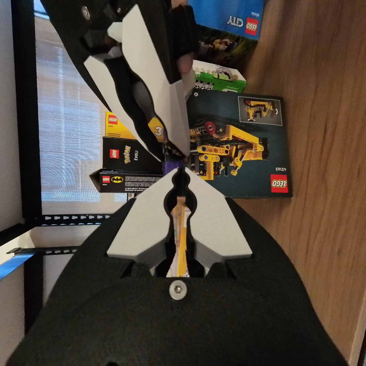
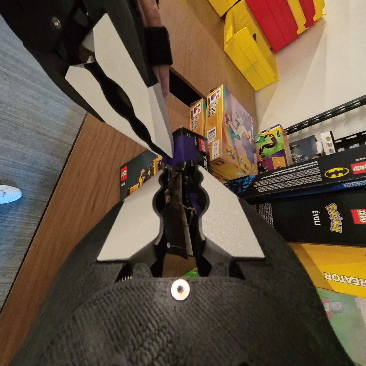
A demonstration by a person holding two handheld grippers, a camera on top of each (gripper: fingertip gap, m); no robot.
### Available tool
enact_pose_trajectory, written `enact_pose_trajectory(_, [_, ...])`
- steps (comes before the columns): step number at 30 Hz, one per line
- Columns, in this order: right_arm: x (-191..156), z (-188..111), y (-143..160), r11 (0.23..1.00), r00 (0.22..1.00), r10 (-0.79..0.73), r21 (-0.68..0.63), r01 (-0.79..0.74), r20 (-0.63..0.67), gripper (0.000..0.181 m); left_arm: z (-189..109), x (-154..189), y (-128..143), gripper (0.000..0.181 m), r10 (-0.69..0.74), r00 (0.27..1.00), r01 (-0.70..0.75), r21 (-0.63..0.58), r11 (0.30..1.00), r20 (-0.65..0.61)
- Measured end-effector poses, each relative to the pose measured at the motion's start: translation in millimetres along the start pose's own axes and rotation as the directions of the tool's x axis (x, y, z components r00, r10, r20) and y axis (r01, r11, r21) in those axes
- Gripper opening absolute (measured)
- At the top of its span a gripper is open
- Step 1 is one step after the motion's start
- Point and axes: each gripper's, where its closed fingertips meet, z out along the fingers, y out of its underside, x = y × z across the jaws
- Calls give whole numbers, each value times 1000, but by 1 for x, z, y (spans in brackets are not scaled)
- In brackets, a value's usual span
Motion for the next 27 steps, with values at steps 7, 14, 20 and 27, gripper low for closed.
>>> enact_pose_trajectory(7, [4,-9,-12,981,976,173,70,-183,132,33,1,0,1,0,-5,1000,5,-1,1000,-4])
enact_pose_trajectory(14, [27,-8,-21,933,939,321,125,-336,126,31,4,1,7,0,-60,998,60,26,998,16])
enact_pose_trajectory(20, [22,17,-12,943,938,328,25,-333,114,41,4,1,10,0,-77,997,76,34,996,17])
enact_pose_trajectory(27, [19,25,-1,941,938,334,-85,-327,95,41,7,5,10,0,-76,997,75,50,996,17])
